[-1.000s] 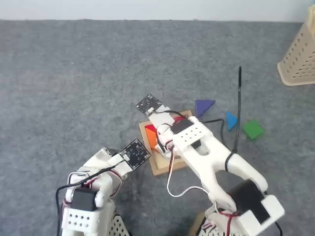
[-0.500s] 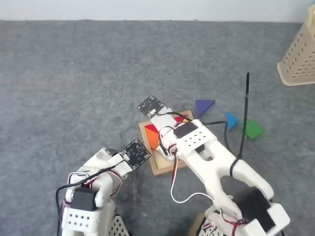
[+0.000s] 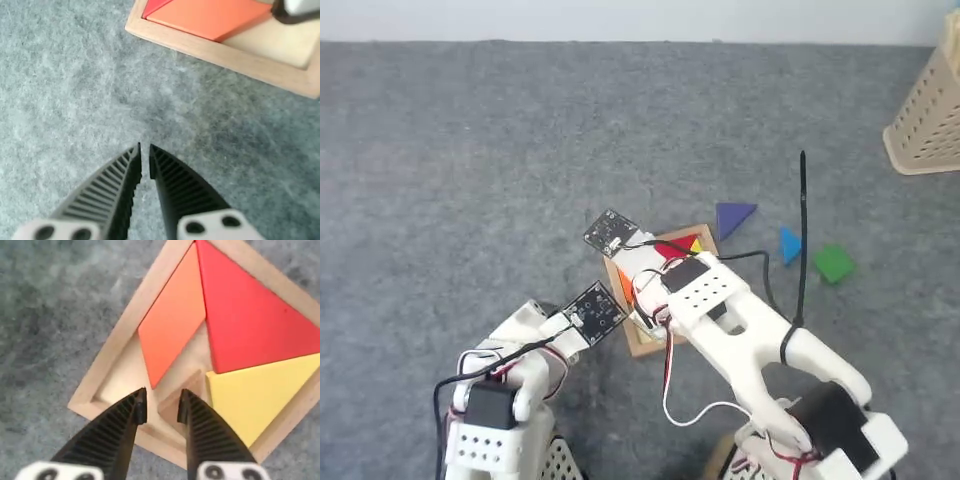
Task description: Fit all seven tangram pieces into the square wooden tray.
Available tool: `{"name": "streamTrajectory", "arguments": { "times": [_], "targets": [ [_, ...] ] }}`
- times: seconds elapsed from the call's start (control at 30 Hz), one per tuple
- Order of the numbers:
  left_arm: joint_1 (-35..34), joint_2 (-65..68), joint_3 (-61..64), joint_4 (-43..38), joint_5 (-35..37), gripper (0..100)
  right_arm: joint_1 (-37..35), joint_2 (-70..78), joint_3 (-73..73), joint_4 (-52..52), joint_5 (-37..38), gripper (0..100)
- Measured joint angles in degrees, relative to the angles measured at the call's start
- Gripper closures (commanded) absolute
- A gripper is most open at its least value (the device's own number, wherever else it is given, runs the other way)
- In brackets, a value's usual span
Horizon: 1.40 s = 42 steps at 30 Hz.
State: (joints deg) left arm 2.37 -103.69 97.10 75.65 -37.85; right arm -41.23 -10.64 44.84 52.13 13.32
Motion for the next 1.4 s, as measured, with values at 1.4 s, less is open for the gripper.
{"name": "streamTrajectory", "arguments": {
  "times": [1.4],
  "targets": [
    [0.0,0.0,0.0,0.0,0.0,97,2.2,-3.8,1.7,-0.6,0.6,87.6]
  ]
}}
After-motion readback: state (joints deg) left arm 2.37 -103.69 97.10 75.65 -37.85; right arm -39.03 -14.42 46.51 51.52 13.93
